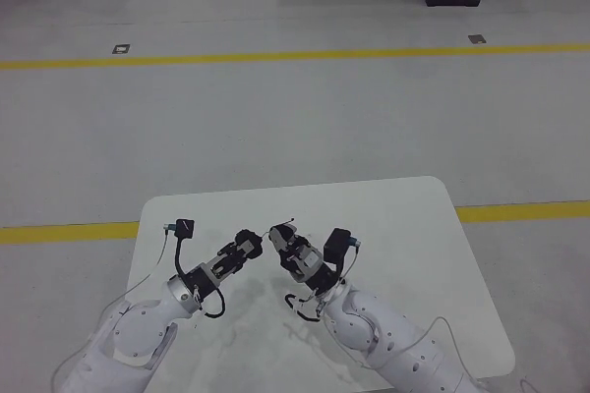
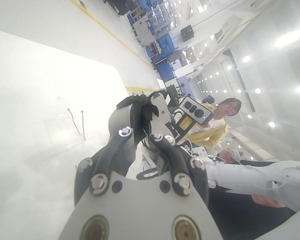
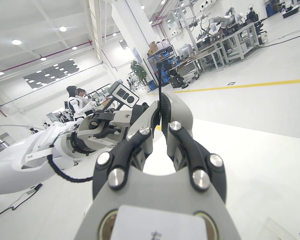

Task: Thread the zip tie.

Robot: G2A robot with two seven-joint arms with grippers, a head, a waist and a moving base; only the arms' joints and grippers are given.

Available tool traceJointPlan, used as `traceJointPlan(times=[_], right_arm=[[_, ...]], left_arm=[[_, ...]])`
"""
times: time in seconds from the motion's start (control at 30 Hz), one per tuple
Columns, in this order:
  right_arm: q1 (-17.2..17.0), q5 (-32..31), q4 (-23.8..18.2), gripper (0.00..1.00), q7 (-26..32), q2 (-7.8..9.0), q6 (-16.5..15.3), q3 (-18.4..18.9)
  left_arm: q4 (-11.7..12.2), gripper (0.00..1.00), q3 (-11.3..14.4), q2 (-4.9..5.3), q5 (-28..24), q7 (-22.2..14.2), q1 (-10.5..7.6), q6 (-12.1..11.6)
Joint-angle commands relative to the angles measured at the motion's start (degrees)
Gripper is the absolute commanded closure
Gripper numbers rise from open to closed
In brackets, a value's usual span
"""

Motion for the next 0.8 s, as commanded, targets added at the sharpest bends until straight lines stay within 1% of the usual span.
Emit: traceJointPlan(times=[0.0, 0.1, 0.47, 0.77], right_arm=[[-0.15, 1.04, -0.13, 1.0, -0.16, 0.02, 0.0, -0.14], [-0.21, 2.75, -0.18, 1.0, -0.44, 0.1, 0.0, -0.35], [0.26, 5.69, 0.11, 1.0, -0.72, 0.51, 0.0, -1.3], [1.09, 9.01, 0.36, 1.0, -0.73, 0.89, 0.0, -2.86]], left_arm=[[-0.04, 1.0, 0.0, 0.01, -0.01, 0.05, 0.03, -0.01], [-0.12, 1.0, -0.03, 0.04, -0.07, 0.17, 0.12, -0.05], [-0.56, 1.0, -0.08, 0.14, -1.03, -0.35, 0.32, -0.3], [-0.58, 1.0, -0.07, 0.2, -1.51, -0.4, 0.23, -0.49]])
